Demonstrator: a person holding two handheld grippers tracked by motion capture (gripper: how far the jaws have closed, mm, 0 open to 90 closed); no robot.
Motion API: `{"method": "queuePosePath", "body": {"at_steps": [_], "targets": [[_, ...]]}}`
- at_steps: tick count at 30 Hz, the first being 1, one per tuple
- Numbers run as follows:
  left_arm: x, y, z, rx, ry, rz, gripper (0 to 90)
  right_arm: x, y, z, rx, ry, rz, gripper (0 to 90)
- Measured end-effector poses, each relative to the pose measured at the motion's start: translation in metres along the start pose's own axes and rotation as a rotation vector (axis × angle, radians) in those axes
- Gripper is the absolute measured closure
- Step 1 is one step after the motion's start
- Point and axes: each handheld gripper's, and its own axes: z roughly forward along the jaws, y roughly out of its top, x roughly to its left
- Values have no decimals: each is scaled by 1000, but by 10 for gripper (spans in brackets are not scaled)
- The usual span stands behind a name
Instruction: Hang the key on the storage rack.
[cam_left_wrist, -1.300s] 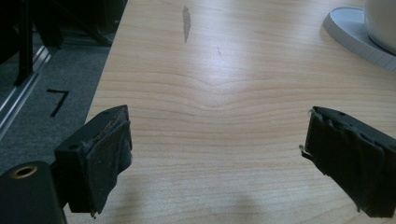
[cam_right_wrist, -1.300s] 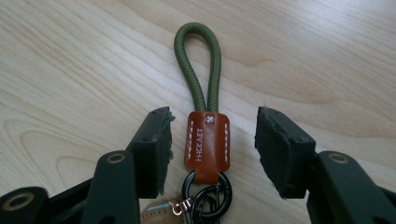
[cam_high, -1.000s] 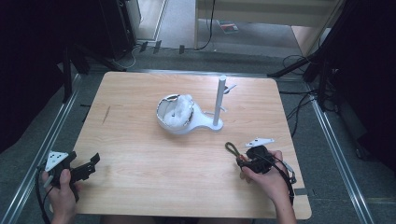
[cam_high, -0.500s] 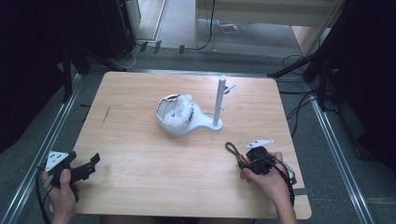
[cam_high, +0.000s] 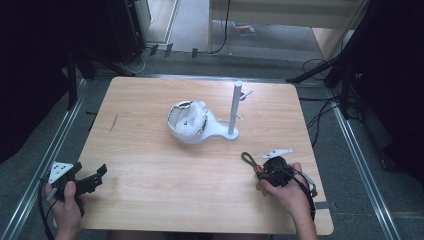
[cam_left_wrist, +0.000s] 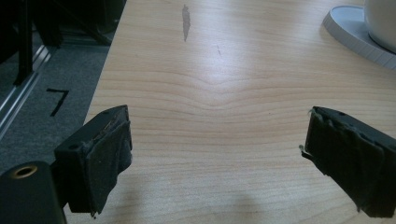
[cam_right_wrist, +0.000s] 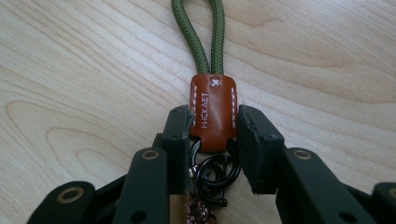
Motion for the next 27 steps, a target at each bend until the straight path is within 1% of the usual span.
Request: {"method": "queuePosePath", "body": {"at_steps": [4, 8, 11, 12, 13, 14, 15, 17, 18, 19, 20, 21, 22, 25, 26, 27], "targets": [[0, 0, 0, 0, -1, -1, 80, 2, 1, 1, -5, -6, 5, 680], [0, 0, 0, 2, -2, -1, 79, 1, -2, 1, -41, -1, 22, 690], [0, 0, 0, 2, -1, -1, 79, 2, -3, -1, -71, -4, 47, 697], [0, 0, 0, 2, -1, -1, 80, 2, -3, -1, -71, -4, 47, 697], [0, 0, 0, 2, -1, -1, 79, 2, -2, -3, -92, -3, 55, 702], [0, 0, 0, 2, -1, -1, 79, 2, -2, -3, -92, -3, 55, 702], [0, 0, 0, 2, -1, -1, 79, 2, -1, -4, -109, 5, 60, 703], [0, 0, 0, 3, -1, -1, 79, 2, -1, -5, -118, 3, 60, 703], [0, 0, 0, 2, -1, 0, 79, 3, 0, -6, -128, 3, 59, 704], [0, 0, 0, 2, -1, 0, 80, 3, 0, -9, -153, 2, 62, 705], [0, 0, 0, 2, -1, -1, 80, 3, 0, -10, -166, 2, 69, 705], [0, 0, 0, 2, -1, -1, 80, 3, 0, -10, -166, 2, 69, 705], [0, 0, 0, 2, -1, -1, 80, 3, 1, -12, -180, 3, 71, 705], [0, 0, 0, 2, -1, -1, 79, 4, 1, -18, -233, -2, 78, 706], [0, 0, 0, 2, -1, -1, 79, 4, 1, -18, -233, -2, 78, 706], [0, 0, 0, 2, -1, -1, 79, 5, 2, -21, -255, 0, 79, 706]]}}
